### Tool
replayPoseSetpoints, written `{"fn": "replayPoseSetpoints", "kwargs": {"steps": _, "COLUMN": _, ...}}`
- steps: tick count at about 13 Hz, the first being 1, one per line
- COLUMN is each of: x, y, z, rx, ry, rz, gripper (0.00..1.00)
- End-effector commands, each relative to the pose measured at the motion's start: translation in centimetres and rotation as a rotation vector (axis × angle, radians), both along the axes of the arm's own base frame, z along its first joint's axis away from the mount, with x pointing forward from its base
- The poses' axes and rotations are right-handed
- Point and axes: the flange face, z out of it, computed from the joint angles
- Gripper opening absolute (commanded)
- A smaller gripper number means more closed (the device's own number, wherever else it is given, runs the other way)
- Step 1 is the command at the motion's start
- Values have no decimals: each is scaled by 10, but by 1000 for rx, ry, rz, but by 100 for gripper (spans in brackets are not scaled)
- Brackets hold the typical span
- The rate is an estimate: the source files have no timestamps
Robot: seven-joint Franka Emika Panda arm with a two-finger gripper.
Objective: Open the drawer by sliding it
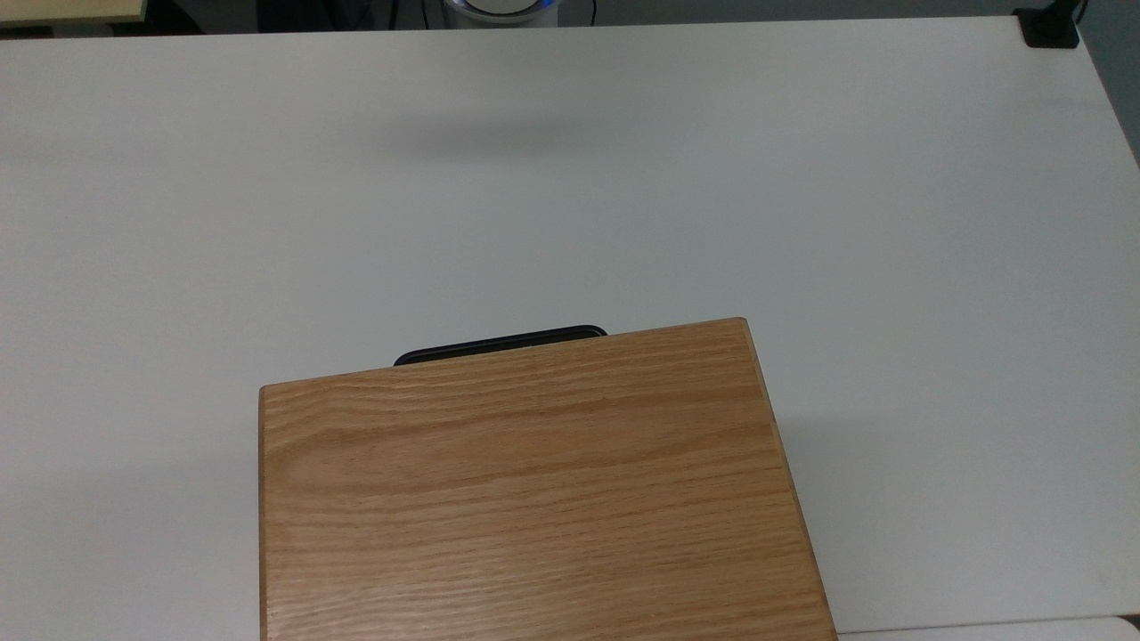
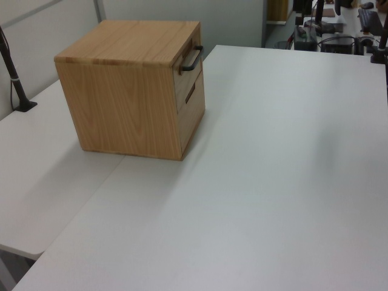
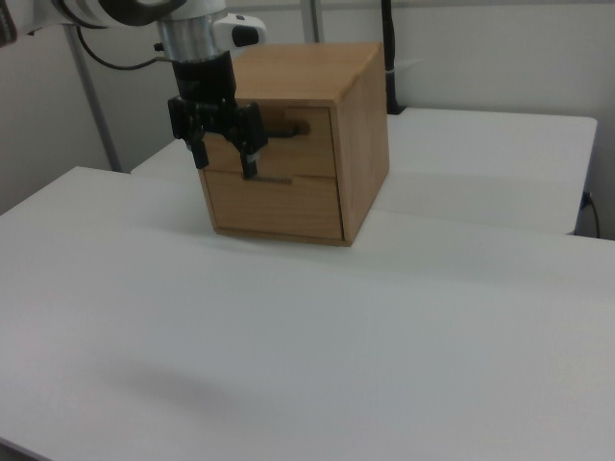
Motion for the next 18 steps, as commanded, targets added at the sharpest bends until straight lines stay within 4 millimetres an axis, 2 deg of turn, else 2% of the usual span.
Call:
{"fn": "replayPoseSetpoints", "kwargs": {"steps": 1, "x": -4, "y": -1, "z": 2, "rx": -1, "ry": 14, "rz": 5, "gripper": 100}}
{"fn": "replayPoseSetpoints", "kwargs": {"steps": 10, "x": -4, "y": 7, "z": -1, "rx": 22, "ry": 18, "rz": 16, "gripper": 100}}
{"fn": "replayPoseSetpoints", "kwargs": {"steps": 13, "x": -3, "y": 8, "z": 2, "rx": 116, "ry": -9, "rz": 7, "gripper": 100}}
{"fn": "replayPoseSetpoints", "kwargs": {"steps": 18, "x": 0, "y": 23, "z": -13, "rx": 154, "ry": 20, "rz": 28, "gripper": 100}}
